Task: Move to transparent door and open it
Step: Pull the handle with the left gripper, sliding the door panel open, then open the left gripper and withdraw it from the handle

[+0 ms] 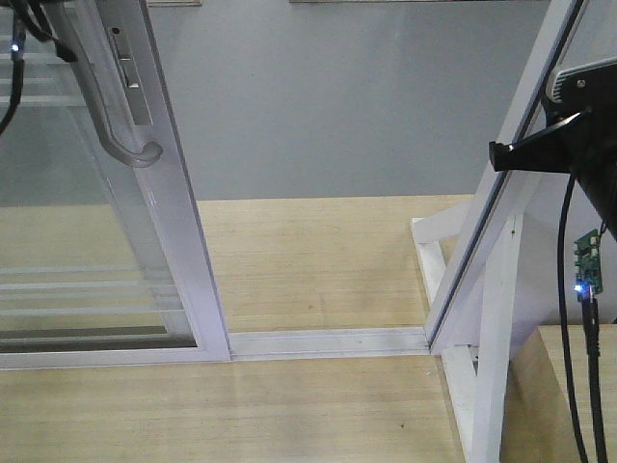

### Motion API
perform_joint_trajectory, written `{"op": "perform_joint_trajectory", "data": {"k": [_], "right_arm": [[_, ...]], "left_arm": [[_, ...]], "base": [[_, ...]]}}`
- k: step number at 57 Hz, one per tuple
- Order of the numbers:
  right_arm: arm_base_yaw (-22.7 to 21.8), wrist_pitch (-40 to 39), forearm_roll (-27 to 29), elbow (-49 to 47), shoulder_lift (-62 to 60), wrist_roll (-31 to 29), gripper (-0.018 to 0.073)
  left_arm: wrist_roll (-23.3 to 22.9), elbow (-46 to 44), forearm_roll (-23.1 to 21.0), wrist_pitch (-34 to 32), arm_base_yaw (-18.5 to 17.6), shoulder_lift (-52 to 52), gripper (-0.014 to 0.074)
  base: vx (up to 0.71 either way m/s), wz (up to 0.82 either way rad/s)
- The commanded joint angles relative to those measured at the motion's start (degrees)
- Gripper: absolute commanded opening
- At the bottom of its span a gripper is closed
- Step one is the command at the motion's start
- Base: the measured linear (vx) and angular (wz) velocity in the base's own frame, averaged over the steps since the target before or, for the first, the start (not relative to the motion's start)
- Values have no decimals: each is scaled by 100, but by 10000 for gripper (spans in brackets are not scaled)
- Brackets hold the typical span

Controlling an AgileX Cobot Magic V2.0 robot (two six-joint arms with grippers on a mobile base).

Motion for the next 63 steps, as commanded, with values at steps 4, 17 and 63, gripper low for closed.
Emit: {"op": "perform_joint_trajectory", "data": {"k": [4, 17, 63], "right_arm": [[-31, -393, -136, -157, -163, 37, -2], [-17, -328, -142, -157, -163, 36, -2], [-17, 2408, -46, 226, -2865, 233, -3]], "left_arm": [[-4, 635, 57, -1109, -54, -1031, 0], [-4, 2559, 52, -1918, -54, -2181, 0], [-47, 6733, -919, -3532, 662, -4823, 0]], "base": [[0, 0], [0, 0], [0, 0]]}}
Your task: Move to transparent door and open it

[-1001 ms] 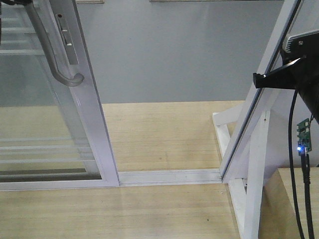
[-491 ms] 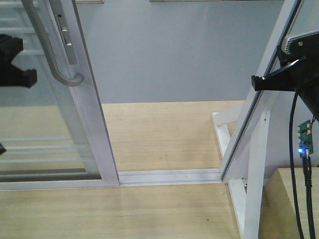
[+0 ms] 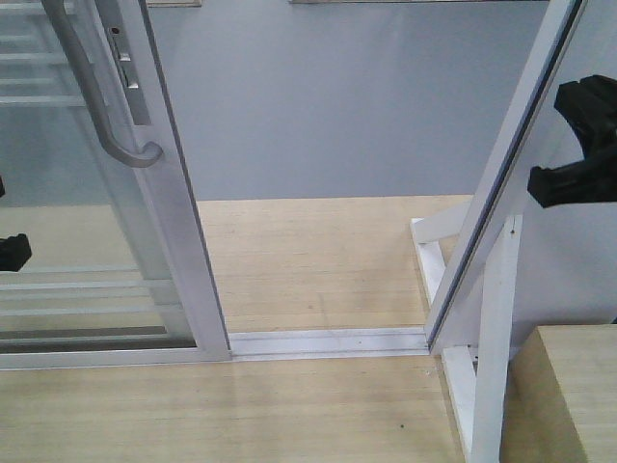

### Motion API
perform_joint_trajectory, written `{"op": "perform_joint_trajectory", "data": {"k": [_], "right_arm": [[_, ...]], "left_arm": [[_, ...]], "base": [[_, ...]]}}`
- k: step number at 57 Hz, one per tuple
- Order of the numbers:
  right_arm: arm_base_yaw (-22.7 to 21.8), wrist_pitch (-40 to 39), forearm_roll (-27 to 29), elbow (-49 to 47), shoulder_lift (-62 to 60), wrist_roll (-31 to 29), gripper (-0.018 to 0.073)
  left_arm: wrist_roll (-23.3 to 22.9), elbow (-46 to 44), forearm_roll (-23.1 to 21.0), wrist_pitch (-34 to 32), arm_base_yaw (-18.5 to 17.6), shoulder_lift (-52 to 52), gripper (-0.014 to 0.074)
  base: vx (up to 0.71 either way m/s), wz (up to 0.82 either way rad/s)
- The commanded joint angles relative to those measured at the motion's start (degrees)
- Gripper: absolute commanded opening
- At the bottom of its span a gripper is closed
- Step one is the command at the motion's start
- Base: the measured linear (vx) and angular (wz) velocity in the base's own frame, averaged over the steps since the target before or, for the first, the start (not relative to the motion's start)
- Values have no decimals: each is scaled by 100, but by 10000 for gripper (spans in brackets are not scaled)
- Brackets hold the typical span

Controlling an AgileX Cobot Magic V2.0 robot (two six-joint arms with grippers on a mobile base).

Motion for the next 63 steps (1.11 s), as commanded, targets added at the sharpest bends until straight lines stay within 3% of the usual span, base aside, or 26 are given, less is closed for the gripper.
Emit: {"op": "perform_joint_trajectory", "data": {"k": [1, 20, 34, 63], "right_arm": [[-17, -245, 9, 177, -486, -22, -3], [-17, -544, 248, 1751, -2069, -34, -3], [-17, -514, 236, 1812, -2249, -48, -3], [-17, -482, 251, 1812, -2249, -48, -1]], "left_arm": [[-41, -56, -179, -444, 85, -231, 0], [-29, 365, -254, 187, 85, -1295, 0], [-27, 738, -249, 187, 85, -2037, 0], [-27, 749, -249, 331, 85, -2069, 0]], "base": [[0, 0], [0, 0], [0, 0], [0, 0]]}}
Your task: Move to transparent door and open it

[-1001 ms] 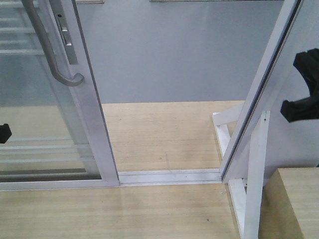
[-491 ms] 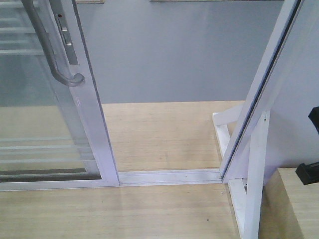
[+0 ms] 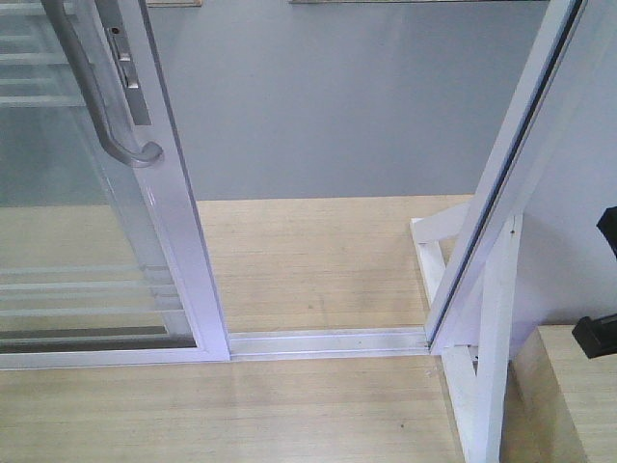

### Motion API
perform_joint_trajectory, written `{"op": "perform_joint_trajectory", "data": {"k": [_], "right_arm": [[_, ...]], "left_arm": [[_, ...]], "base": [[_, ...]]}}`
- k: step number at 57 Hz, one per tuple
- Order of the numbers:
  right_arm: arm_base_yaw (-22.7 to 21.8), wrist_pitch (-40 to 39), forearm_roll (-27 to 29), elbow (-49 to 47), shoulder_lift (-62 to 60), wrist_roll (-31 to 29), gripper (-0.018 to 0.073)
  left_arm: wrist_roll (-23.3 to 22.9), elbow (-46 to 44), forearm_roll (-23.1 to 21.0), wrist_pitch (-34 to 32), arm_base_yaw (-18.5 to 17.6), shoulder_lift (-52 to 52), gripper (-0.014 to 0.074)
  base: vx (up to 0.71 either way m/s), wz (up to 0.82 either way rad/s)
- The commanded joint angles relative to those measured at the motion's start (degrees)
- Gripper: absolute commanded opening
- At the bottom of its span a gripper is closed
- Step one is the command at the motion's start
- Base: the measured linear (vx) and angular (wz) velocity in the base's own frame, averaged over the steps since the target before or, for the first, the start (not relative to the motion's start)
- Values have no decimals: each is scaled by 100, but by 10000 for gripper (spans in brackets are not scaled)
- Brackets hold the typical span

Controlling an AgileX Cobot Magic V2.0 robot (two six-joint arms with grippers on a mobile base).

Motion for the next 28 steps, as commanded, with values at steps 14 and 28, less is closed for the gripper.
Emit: {"op": "perform_joint_trajectory", "data": {"k": [14, 28], "right_arm": [[-17, -362, -33, -167, 25, -48, -1], [-17, -362, -33, -167, 25, -48, -1]], "left_arm": [[-27, -143, -52, -404, 11, 36, 0], [74, -117, 2, -499, 11, 36, 0]], "base": [[0, 0], [0, 0]]}}
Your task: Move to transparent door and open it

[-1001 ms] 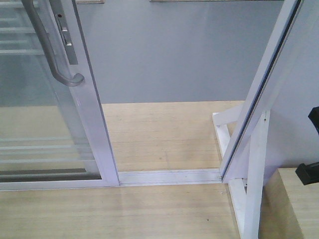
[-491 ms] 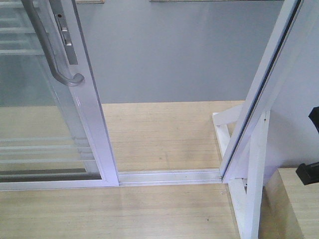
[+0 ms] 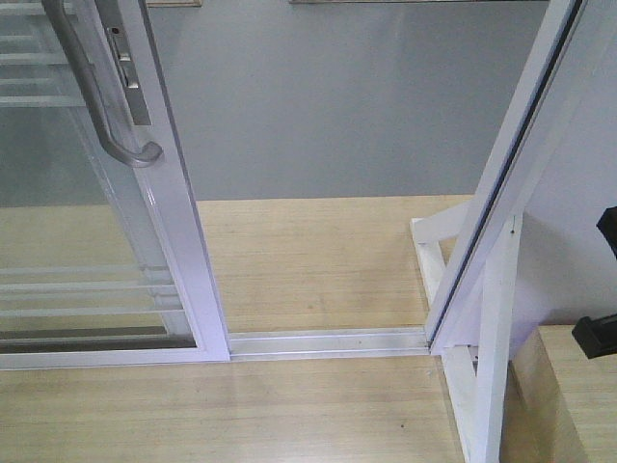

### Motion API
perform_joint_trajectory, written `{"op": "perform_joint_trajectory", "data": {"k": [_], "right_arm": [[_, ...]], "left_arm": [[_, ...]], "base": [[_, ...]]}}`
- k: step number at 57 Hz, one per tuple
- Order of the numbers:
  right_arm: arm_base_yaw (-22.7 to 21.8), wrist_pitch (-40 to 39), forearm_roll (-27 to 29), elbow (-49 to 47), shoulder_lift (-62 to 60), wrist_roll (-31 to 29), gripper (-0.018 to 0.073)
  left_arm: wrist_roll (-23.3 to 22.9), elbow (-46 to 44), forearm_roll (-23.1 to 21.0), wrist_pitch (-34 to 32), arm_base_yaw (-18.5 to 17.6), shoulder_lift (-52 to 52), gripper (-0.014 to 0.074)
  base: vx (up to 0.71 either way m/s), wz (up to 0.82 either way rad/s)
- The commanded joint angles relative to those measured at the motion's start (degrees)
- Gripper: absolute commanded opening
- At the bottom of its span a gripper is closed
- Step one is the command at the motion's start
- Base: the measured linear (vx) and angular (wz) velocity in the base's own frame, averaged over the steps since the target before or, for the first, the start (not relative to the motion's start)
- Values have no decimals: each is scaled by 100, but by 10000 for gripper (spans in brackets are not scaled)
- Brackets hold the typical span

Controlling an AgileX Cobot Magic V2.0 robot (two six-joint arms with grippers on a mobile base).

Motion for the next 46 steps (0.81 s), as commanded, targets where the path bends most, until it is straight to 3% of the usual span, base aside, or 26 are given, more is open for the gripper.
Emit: {"op": "perform_joint_trajectory", "data": {"k": [1, 12, 29, 35, 46], "right_arm": [[-17, -366, -35, -167, 25, -48, -1], [-17, -366, -35, -167, 25, -48, -1], [-17, -366, -35, -167, 25, -48, -1], [-17, -362, -35, -167, 25, -48, -1], [-17, -362, -35, -167, 25, -48, -1]], "left_arm": [[116, -111, -24, -536, 11, 43, 0], [1233, 90, -1170, -780, 11, 43, 0], [1270, 90, -1081, -861, 11, -8, 0], [1318, 265, -1068, -489, 0, -581, 0], [1461, 1359, -1051, -486, -56, -1969, 0]], "base": [[0, 0], [0, 0], [0, 0], [0, 0], [0, 0]]}}
